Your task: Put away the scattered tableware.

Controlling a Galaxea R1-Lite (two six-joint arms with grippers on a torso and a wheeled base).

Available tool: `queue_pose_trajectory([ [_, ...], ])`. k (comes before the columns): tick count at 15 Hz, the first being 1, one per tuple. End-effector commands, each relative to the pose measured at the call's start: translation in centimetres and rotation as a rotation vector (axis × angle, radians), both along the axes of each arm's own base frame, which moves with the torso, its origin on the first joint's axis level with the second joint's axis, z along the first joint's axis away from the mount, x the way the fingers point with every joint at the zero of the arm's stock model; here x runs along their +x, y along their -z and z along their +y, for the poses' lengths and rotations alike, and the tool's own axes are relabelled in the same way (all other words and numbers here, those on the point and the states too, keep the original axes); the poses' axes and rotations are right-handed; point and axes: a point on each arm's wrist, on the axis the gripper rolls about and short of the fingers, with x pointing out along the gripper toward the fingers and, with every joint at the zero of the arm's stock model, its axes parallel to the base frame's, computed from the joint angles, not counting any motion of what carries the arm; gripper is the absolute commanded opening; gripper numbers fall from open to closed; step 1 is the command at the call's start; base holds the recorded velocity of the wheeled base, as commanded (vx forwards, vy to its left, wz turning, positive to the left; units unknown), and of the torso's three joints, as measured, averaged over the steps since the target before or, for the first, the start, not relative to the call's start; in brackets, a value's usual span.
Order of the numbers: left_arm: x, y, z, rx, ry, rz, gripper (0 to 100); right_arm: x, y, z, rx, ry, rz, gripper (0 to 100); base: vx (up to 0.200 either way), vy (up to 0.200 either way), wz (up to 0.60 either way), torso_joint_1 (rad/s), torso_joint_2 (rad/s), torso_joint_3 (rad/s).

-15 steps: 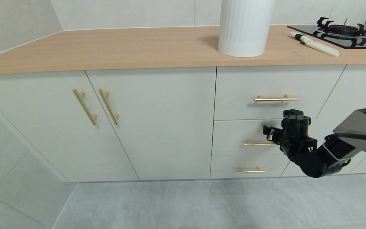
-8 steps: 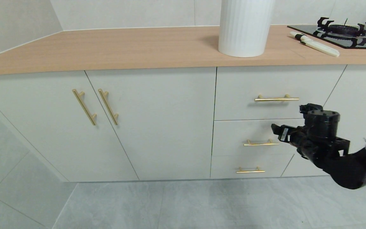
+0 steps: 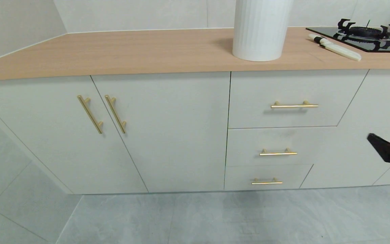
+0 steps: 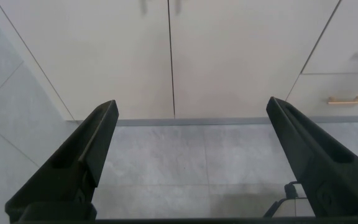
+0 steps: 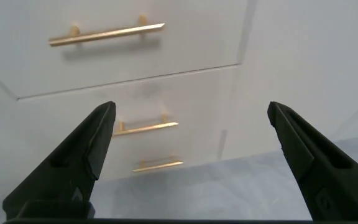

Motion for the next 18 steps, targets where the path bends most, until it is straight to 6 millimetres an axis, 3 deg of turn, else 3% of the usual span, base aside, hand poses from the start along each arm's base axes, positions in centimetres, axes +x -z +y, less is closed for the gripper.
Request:
queue_pose_trajectory([
  [1,0.0,0.0,0.0,0.000,-0.001,0.000,100,-11.8,0.7,-3.4,-0.122,0.129,-0.113,100,0.000,0.000,0.00,0.000,0.00,0.000],
  [5,0.0,0.0,0.0,0.000,-0.001,0.000,100,-17.7,2.3,-3.9,-0.156,0.238,-0.159,100,0.000,0.000,0.00,0.000,0.00,0.000],
  [8,0.0,0.0,0.0,0.000,-0.001,0.000,100,-19.1,4.1,-3.7,-0.186,0.301,-0.181,100,0.000,0.000,0.00,0.000,0.00,0.000],
  [12,0.0,0.0,0.0,0.000,-0.001,0.000,100,-18.5,6.2,-3.7,-0.170,0.315,-0.158,100,0.000,0.000,0.00,0.000,0.00,0.000],
  [15,0.0,0.0,0.0,0.000,-0.001,0.000,100,-16.2,10.8,-3.4,-0.169,0.194,-0.053,100,0.000,0.000,0.00,0.000,0.00,0.000],
  [18,0.0,0.0,0.0,0.000,-0.001,0.000,100,-15.9,11.5,-3.2,-0.167,0.087,-0.038,100,0.000,0.000,0.00,0.000,0.00,0.000],
])
